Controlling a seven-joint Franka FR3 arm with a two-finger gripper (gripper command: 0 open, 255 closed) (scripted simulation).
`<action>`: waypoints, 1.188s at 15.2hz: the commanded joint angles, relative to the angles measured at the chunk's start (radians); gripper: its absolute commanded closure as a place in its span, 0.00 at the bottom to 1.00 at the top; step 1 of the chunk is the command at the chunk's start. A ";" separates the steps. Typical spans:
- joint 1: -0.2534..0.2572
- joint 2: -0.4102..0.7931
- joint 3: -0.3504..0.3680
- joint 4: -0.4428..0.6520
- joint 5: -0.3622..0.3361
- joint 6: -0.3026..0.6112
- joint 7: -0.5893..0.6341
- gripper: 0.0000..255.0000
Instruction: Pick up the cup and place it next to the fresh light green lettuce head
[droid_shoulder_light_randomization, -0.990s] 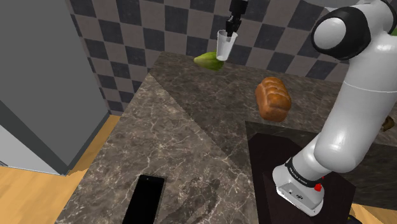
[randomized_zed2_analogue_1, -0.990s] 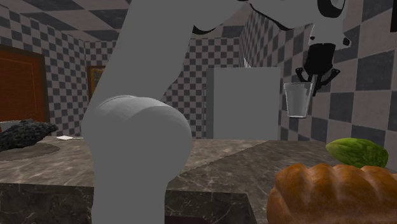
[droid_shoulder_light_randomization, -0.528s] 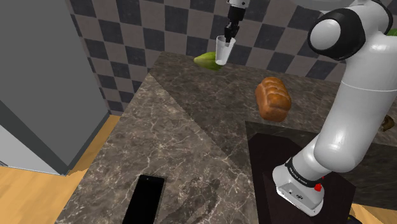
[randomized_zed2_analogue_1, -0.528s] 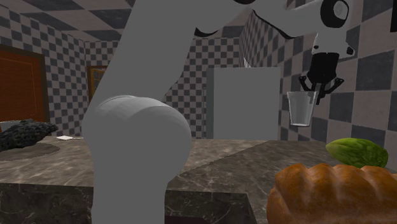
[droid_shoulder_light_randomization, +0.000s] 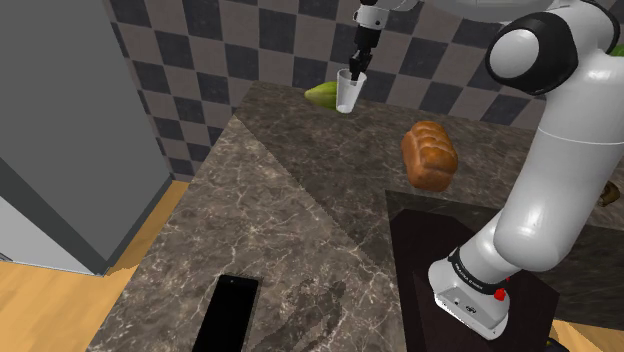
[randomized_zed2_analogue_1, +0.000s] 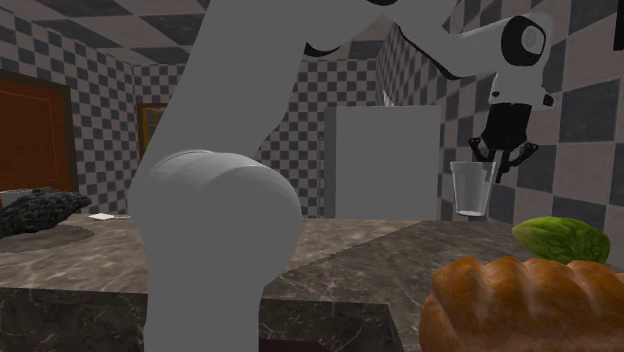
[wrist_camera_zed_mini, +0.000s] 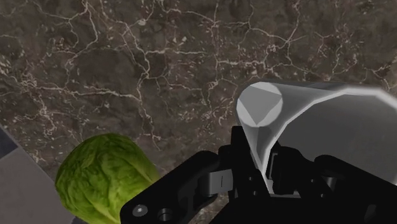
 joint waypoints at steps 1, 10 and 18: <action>0.002 -0.003 0.000 -0.031 0.000 0.028 -0.003 1.00; 0.007 0.010 0.004 -0.132 0.007 0.142 -0.018 1.00; 0.008 0.037 0.008 -0.202 0.019 0.236 -0.033 1.00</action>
